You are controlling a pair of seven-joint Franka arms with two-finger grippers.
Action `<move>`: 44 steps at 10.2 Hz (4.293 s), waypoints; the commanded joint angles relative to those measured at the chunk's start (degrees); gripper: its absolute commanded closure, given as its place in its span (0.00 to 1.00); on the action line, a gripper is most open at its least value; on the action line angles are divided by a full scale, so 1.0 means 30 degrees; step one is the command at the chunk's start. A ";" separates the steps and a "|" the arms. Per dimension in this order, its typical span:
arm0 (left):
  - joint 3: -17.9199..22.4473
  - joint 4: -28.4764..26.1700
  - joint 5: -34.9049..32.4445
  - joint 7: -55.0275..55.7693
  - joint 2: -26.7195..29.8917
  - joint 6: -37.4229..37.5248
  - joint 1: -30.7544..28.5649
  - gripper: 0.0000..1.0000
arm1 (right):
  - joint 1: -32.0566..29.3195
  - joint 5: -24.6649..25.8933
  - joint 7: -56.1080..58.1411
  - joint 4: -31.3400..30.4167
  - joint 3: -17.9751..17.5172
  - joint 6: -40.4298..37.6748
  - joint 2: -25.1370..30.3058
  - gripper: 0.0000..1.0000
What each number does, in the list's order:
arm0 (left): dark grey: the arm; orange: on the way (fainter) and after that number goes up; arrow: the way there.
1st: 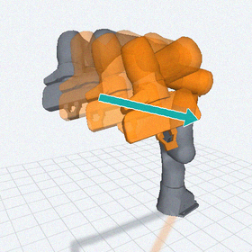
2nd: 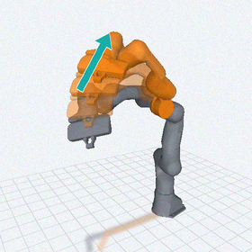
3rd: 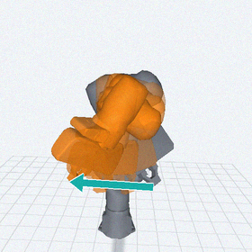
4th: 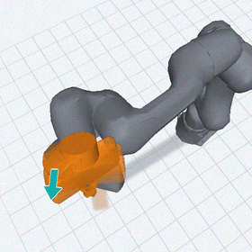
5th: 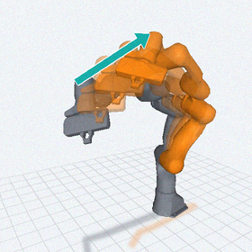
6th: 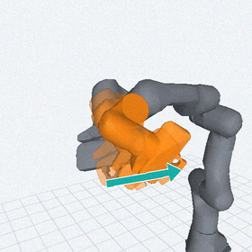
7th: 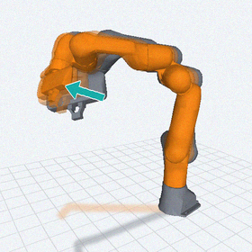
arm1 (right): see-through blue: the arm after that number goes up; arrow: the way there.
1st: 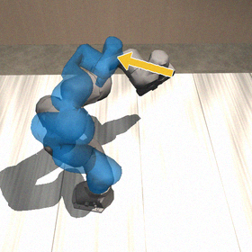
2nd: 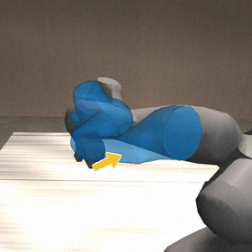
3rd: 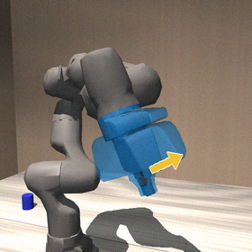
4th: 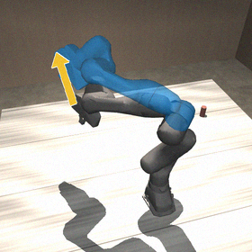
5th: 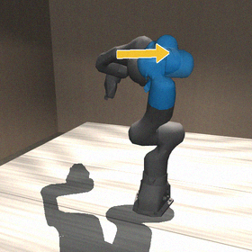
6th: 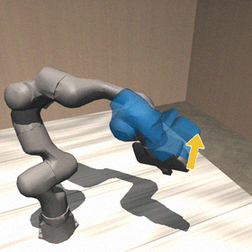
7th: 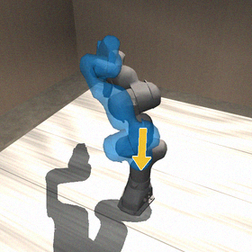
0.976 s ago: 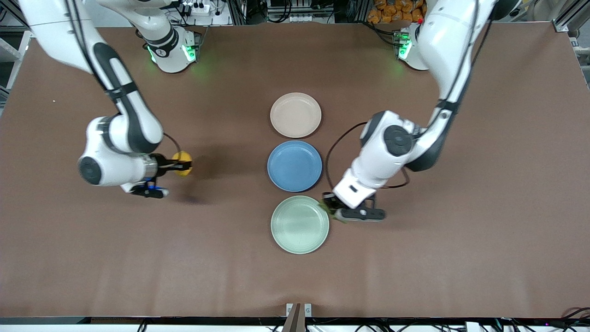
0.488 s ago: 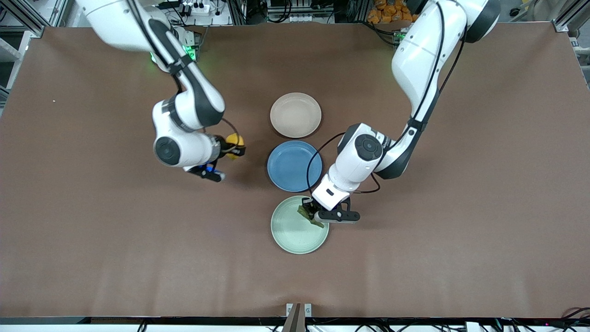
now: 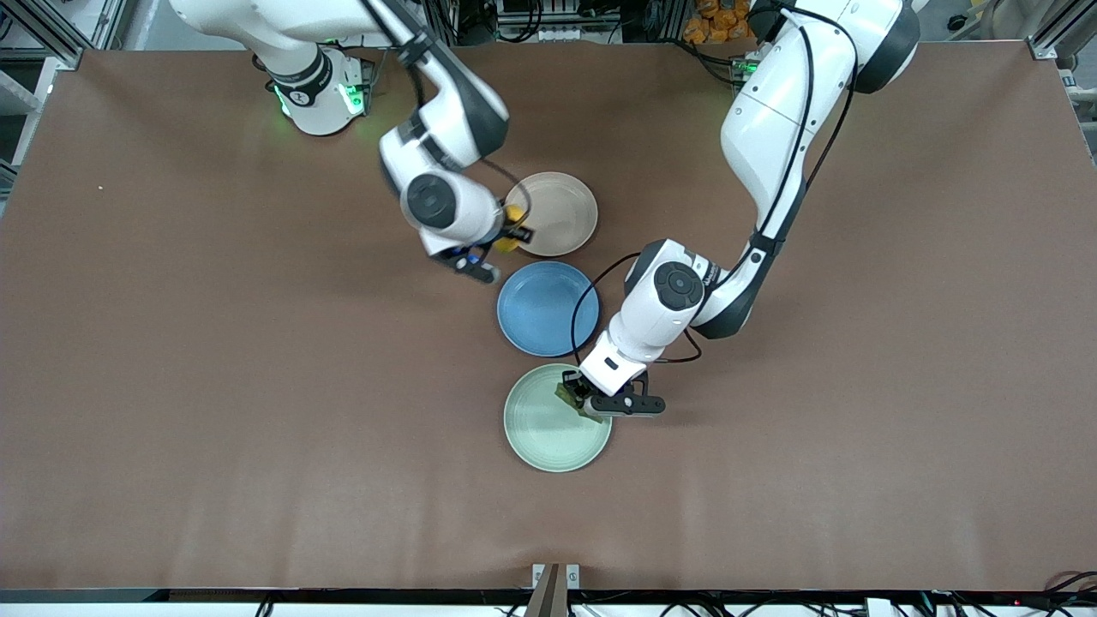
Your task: Place lemon and lettuce in plates
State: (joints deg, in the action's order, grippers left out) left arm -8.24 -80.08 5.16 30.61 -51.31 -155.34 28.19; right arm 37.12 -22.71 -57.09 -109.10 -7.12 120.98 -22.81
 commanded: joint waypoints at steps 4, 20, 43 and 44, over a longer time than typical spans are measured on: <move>0.0287 0.0267 -0.0313 -0.0006 0.0548 0.0505 0.0360 0.00 | 0.2157 -0.0370 -0.2355 -0.0049 0.0233 0.2565 -0.1713 1.00; 0.2485 0.0326 -0.2657 -0.3787 1.3556 2.2263 -0.5207 0.00 | -0.0649 0.5368 -0.0072 0.2910 0.0818 -0.0888 0.1209 0.00; 0.1899 -0.1725 -0.1749 -0.7565 1.6431 2.2277 -0.7786 0.00 | -1.1231 0.8887 1.7390 0.5988 0.0731 -0.8159 0.7895 0.00; 0.1899 -0.1667 -0.1778 -0.7565 1.6402 2.2277 -0.7727 0.00 | -1.1231 0.8887 1.7420 0.5348 0.0702 -0.7664 0.7982 0.00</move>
State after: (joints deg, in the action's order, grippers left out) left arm -2.10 -84.32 -0.09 9.17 -2.70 -87.70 5.25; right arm 4.58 3.47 -5.73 -88.78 -3.74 95.62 -1.33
